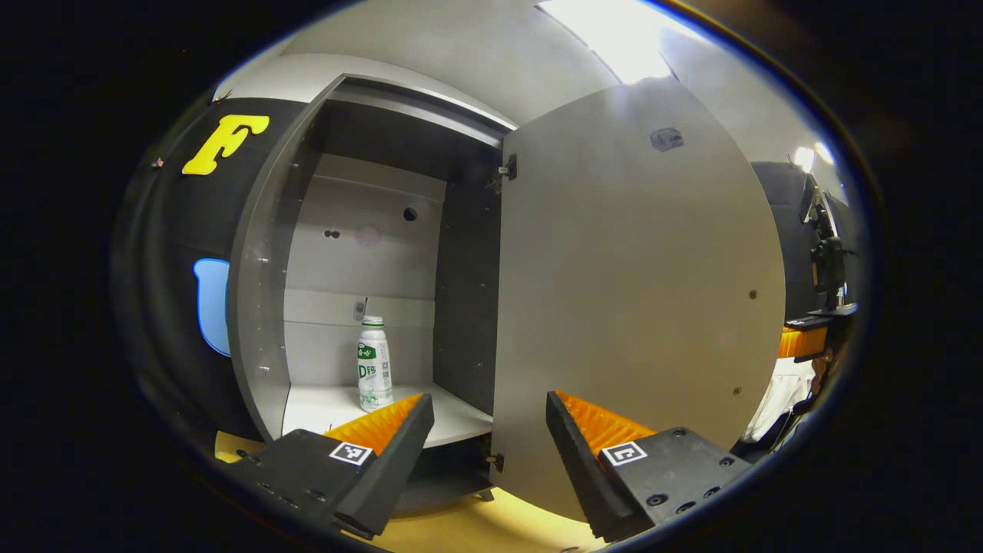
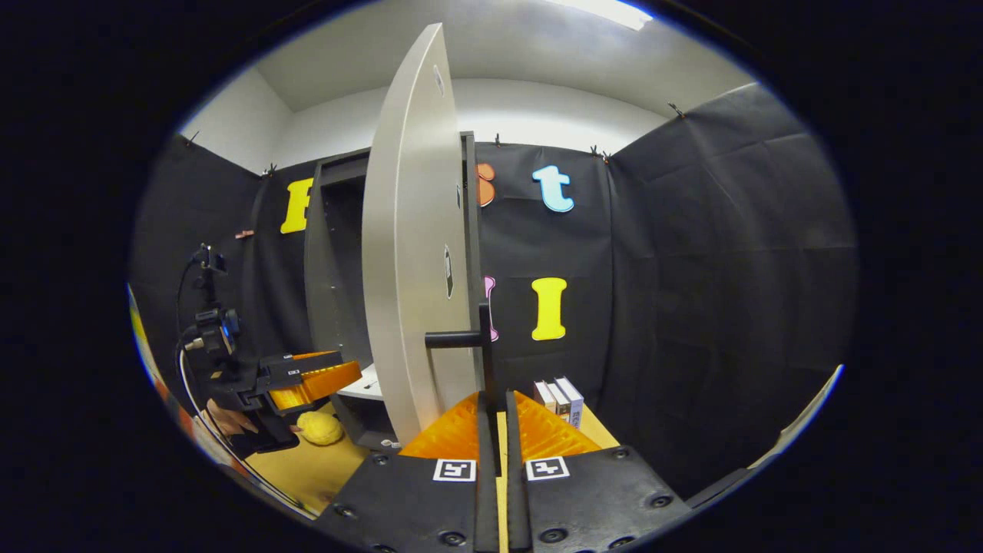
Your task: Open the cabinet door with the right hand, grasp the bottle in the cabinet with the left hand and place it on the coaster, then close the cabinet door with the right hand.
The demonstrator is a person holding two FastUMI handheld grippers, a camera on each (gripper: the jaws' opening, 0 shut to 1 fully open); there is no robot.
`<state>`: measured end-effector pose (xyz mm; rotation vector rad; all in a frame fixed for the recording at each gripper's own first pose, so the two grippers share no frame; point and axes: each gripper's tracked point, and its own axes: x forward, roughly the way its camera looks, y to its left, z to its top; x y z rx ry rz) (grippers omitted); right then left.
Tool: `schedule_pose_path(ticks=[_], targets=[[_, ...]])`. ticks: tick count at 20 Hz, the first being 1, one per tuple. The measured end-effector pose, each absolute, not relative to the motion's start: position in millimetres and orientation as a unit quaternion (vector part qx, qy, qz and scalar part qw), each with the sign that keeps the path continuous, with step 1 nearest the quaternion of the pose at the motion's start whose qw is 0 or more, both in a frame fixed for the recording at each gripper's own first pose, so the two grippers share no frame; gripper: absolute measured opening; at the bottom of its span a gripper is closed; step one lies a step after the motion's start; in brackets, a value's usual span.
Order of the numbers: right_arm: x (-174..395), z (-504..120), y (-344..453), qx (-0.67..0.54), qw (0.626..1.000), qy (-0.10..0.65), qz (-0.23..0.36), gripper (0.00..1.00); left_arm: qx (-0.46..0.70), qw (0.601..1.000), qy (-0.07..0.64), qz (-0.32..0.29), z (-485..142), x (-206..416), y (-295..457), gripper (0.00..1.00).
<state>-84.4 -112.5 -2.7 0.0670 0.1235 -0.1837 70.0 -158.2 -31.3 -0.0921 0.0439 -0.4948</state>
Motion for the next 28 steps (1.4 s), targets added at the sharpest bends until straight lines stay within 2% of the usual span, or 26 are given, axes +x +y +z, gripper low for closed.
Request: schedule_pose_path(ticks=[4, 7, 8, 9, 10, 13, 15, 16, 17, 21, 22, 23, 28], targets=[[-89.9, -7.9, -112.1, 0.026, 0.995, 0.071, -0.069, 0.09, -0.042, 0.97, 0.019, -0.239, -30.6, 82.8, -161.0, 0.93], [-110.4, -6.2, -115.6, 0.034, 0.994, 0.073, -0.076, 0.12, -0.036, 0.972, 0.016, -0.231, -32.1, 96.0, -156.6, 0.93], [-115.5, -0.9, -116.4, 0.039, 0.994, 0.066, -0.082, 0.14, -0.03, 0.974, 0.015, -0.226, -32.9, 100.8, -153.0, 0.89], [-124.3, 5.8, -118.7, 0.041, 0.993, 0.058, -0.095, 0.14, -0.025, 0.975, 0.014, -0.221, -34.6, 107.2, -149.6, 0.93], [-133.4, 10.8, -120.2, 0.041, 0.992, 0.051, -0.108, 0.14, -0.021, 0.976, 0.013, -0.216, -36.0, 113.4, -145.0, 0.93], [-163.1, 34.0, -112.7, 0.02, 0.989, 0.022, -0.143, 0.09, -0.007, 0.981, 0.013, -0.196, -43.5, 142.2, -126.7, 0.93], [-170.6, 45.2, -94.6, 0.0, 0.989, 0.001, -0.148, 0.1, 0.001, 0.985, 0.012, -0.173, -47.0, 168.7, -112.8, 0.88], [-170.9, 46.1, -84.5, -0.01, 0.989, -0.004, -0.145, 0.09, 0.0, 0.986, 0.011, -0.164, -48.2, 183.0, -106.7, 0.93], [-171.3, 46.6, -75.6, -0.018, 0.99, -0.008, -0.141, 0.09, -0.001, 0.988, 0.011, -0.155, -51.2, 195.9, -102.5, 0.93], [-157.8, 56.7, -36.0, -0.011, 0.995, -0.025, -0.101, 0.1, 0.025, 0.99, 0.015, -0.136, -67.9, 251.5, -93.2, 0.93], [-151.5, 56.0, -29.6, -0.011, 0.995, -0.024, -0.094, 0.11, 0.025, 0.99, 0.02, -0.134, -73.6, 264.4, -94.0, 0.89], [-147.1, 54.8, -23.8, -0.017, 0.996, -0.023, -0.09, 0.11, 0.022, 0.991, 0.026, -0.132, -80.6, 277.5, -94.8, 0.93], [-130.7, 48.2, -11.3, -0.029, 0.996, -0.012, -0.084, 0.08, -0.005, 0.994, 0.054, -0.097, -110.6, 338.7, -85.5, 0.92]])
